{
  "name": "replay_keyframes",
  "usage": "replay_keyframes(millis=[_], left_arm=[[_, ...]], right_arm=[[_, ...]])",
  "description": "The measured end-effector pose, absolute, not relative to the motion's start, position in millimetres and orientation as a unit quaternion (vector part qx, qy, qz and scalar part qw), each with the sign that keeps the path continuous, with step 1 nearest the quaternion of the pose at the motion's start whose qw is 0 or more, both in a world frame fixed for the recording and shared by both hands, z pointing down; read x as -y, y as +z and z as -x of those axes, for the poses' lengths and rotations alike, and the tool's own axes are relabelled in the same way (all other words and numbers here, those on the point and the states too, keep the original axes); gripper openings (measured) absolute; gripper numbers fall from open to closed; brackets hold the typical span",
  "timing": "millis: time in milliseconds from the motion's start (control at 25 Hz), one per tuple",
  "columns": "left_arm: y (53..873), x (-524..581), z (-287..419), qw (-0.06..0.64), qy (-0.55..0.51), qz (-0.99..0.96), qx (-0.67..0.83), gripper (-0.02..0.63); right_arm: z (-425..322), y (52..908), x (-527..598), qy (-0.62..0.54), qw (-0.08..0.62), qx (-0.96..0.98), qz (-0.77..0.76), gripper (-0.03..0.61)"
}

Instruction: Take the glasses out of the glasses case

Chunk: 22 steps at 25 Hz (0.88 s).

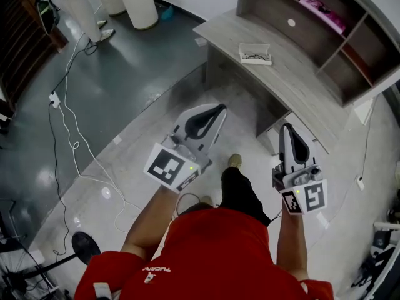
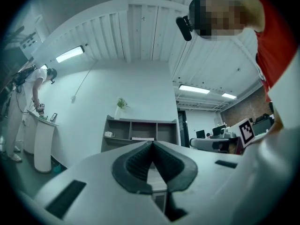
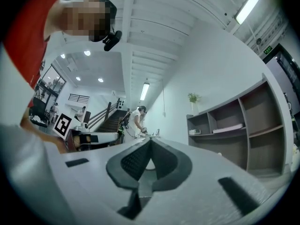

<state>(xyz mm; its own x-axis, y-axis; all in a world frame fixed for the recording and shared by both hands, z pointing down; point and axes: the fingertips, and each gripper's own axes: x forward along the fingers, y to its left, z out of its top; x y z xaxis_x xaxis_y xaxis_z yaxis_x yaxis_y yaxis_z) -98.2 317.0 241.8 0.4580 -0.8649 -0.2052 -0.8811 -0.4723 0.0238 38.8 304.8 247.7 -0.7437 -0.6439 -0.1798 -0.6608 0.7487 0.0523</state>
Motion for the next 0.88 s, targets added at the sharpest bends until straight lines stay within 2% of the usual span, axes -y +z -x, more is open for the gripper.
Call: replay_keyframes(millis=[360,880], left_arm=[[258.7,-238.6,106.8,0.042,0.073,0.857,-0.508,0.009],[280.4,-47.9,82.0,0.026,0.036,0.869,-0.492,0.01]], right_arm=[[-34.2,259.9,-221.5,0.057,0.083,-0.927,0.36,0.005],[-54.1,271.2,-48.5,0.051,0.069,-0.929,0.36,0.005]])
